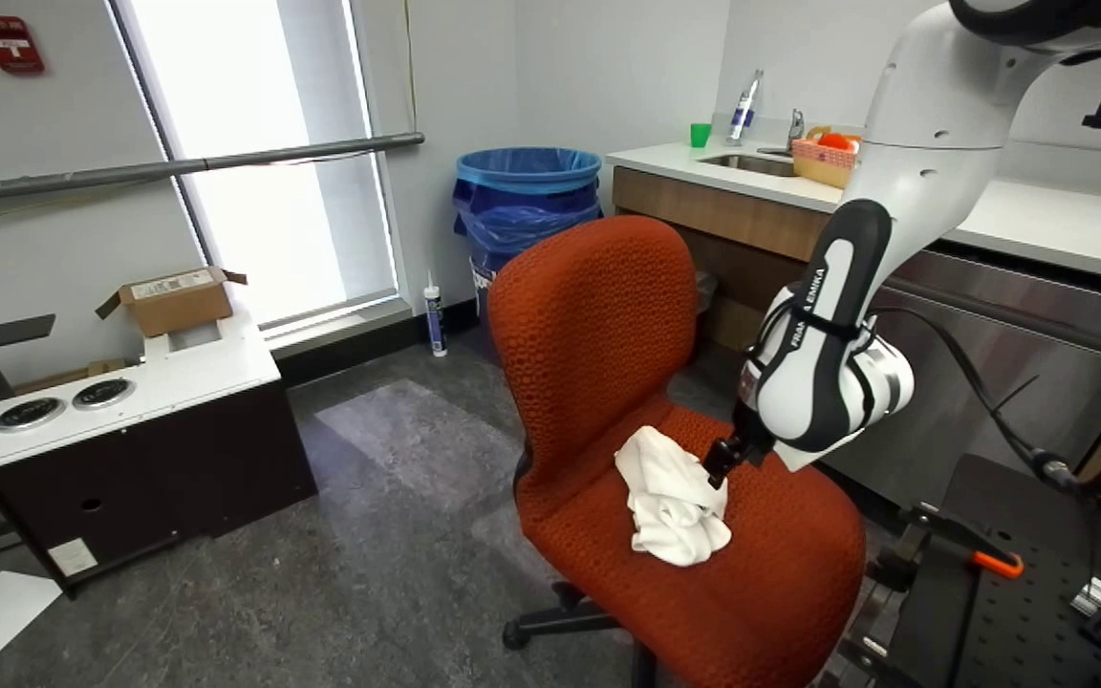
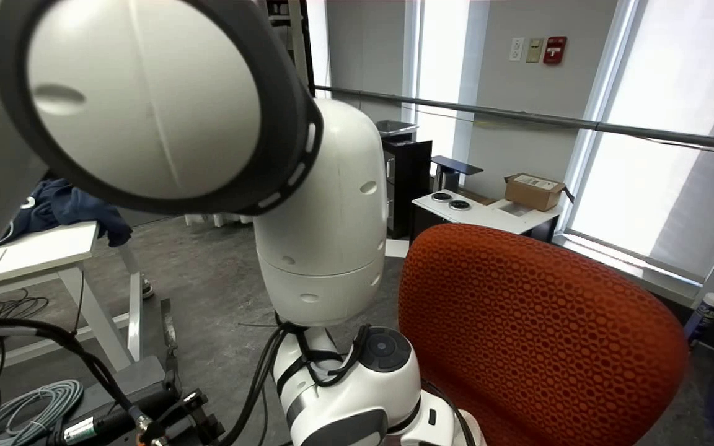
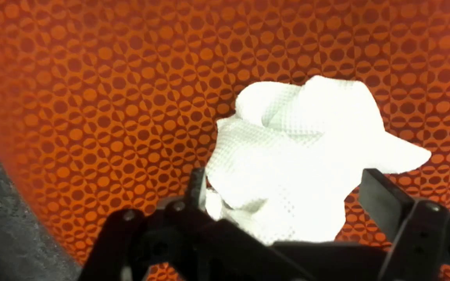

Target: Pick up the white cloth from the sitting base of the chair and put it on the chair back.

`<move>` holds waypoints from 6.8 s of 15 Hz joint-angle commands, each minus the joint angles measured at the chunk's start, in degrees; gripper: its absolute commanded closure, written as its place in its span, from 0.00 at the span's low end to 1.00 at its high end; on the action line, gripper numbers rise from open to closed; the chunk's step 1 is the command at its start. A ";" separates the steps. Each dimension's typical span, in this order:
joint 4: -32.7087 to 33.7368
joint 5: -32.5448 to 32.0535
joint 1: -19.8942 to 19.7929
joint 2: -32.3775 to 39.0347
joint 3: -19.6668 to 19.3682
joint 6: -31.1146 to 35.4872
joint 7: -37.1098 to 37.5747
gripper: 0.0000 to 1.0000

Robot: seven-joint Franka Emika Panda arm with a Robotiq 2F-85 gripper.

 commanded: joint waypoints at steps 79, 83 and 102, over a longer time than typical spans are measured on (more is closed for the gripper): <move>56.61 12.69 16.43 -13.44 1.38 -39.86 3.79 1.00; 66.90 12.32 16.20 -7.51 -1.96 -40.31 4.65 1.00; 88.00 8.40 17.34 15.73 -10.84 -41.37 13.18 1.00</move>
